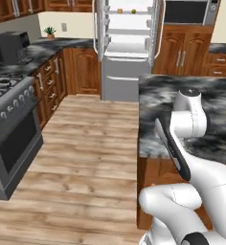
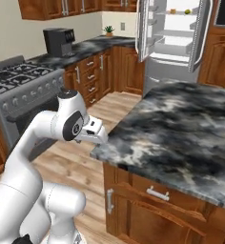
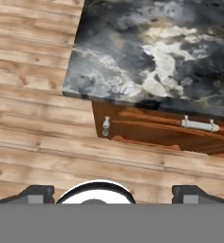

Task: Take the cheese, fish, and lemon from the fridge and place them on the plate on the dining counter to create an appetizer plate.

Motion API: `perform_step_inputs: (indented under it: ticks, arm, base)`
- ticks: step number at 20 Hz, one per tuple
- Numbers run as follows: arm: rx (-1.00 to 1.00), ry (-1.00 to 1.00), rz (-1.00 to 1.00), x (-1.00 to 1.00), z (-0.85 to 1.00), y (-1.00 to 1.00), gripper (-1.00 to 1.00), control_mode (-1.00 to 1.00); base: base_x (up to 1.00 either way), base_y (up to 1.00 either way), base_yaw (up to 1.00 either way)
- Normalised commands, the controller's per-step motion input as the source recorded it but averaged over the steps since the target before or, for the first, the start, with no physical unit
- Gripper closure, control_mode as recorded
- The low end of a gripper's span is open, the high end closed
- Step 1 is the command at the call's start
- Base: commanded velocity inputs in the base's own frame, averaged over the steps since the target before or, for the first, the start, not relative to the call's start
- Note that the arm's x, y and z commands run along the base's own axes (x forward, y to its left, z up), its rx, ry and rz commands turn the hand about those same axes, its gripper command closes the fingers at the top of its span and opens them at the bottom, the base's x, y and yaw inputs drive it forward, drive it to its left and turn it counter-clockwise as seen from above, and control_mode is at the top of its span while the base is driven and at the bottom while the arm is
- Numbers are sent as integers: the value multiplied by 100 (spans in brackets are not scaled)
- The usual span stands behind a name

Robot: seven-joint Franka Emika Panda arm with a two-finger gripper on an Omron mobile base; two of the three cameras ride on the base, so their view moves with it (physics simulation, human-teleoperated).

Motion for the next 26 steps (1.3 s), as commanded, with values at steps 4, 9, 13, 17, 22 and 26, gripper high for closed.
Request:
perform_step_inputs:
  ticks: [4, 9, 13, 17, 22, 26]
  arm:
    - [0, 0, 0, 0, 0, 0, -100, 100]
    - [0, 0, 0, 0, 0, 0, -100, 100]
    - [0, 0, 0, 0, 0, 0, -100, 100]
    - [0, 0, 0, 0, 0, 0, -100, 100]
    - [0, 0, 0, 0, 0, 0, -100, 100]
    - [0, 0, 0, 0, 0, 0, -100, 100]
  base:
    - [28, 100, -25]
    - [50, 100, -25]
    - [84, 76, -25]
    - [100, 49, -25]
    - [100, 37, -27]
    - [100, 28, -27]
